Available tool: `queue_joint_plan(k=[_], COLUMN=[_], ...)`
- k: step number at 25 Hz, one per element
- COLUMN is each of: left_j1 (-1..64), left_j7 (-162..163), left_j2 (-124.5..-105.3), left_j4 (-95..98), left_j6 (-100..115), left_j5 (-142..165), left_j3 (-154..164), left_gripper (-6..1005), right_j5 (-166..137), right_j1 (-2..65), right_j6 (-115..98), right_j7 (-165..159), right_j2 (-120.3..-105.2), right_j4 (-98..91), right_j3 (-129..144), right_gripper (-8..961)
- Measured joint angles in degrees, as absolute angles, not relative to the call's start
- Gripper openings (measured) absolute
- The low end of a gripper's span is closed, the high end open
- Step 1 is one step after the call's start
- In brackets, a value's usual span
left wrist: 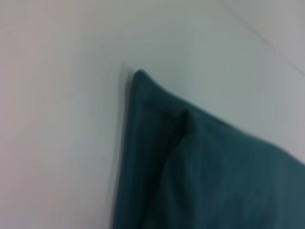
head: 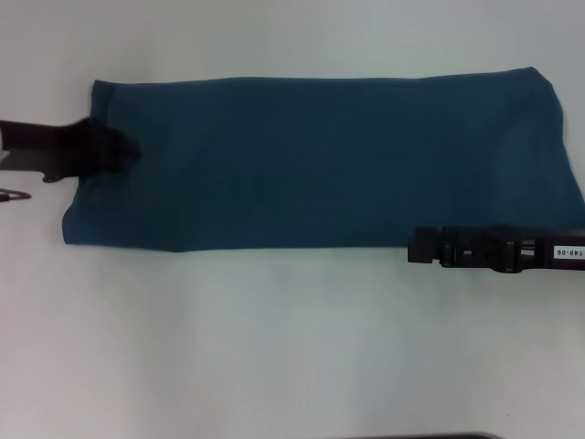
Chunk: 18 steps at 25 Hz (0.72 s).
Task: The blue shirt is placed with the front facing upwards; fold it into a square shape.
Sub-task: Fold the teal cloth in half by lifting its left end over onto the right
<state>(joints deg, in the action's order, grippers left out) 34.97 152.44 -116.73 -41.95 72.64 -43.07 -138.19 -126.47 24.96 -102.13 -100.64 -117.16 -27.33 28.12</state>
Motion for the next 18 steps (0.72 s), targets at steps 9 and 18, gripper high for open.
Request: queue_joint_plan(k=[9, 18], left_j1=[35.73, 38.76], left_j7=[151.09, 152.49], left_j2=[-112.19, -112.63], left_j4=[-45.37, -45.42], left_j6=[81.54, 78.82], left_j5=[-40.76, -32.69], left_j3=[-137.27, -136.34], left_gripper=[396, 701], right_j5=[-126.48, -126.48], right_j1=[25.15, 25.22], right_j6=[-102.13, -102.08], right_j7=[-100.63, -100.63], right_j2=[-117.07, -117.07], right_j4=[-27.33, -27.33], right_j3=[28.12, 28.12], right_gripper=[913, 914])
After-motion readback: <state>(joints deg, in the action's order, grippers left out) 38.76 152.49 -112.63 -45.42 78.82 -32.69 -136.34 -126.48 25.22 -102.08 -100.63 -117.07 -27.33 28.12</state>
